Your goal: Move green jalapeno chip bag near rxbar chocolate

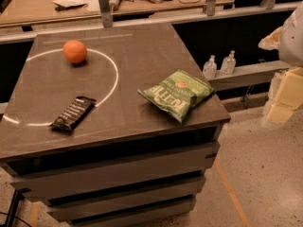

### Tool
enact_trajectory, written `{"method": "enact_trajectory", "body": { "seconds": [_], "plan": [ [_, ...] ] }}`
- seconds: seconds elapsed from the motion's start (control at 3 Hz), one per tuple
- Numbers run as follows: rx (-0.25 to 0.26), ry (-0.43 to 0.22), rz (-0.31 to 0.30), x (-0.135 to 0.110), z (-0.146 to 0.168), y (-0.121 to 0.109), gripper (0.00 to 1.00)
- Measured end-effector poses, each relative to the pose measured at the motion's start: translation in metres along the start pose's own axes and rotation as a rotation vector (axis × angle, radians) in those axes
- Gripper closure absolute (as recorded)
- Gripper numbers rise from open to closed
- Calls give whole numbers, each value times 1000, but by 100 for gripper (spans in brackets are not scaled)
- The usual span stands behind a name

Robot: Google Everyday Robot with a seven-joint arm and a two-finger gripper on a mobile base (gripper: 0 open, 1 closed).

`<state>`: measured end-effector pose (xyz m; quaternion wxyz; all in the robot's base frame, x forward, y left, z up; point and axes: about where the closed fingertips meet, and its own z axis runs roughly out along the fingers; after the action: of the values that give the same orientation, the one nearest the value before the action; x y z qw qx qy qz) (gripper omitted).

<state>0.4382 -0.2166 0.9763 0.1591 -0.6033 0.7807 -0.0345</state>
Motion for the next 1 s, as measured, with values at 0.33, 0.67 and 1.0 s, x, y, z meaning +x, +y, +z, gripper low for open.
{"method": "enact_trajectory", "body": {
  "seconds": [0.33, 0.67, 1.0],
  "plan": [
    [8, -2, -7, -3, 1, -3, 0],
    [54, -9, -58, -21, 13, -27, 0],
    [69, -24, -191, -54, 35, -55, 0]
  ]
}}
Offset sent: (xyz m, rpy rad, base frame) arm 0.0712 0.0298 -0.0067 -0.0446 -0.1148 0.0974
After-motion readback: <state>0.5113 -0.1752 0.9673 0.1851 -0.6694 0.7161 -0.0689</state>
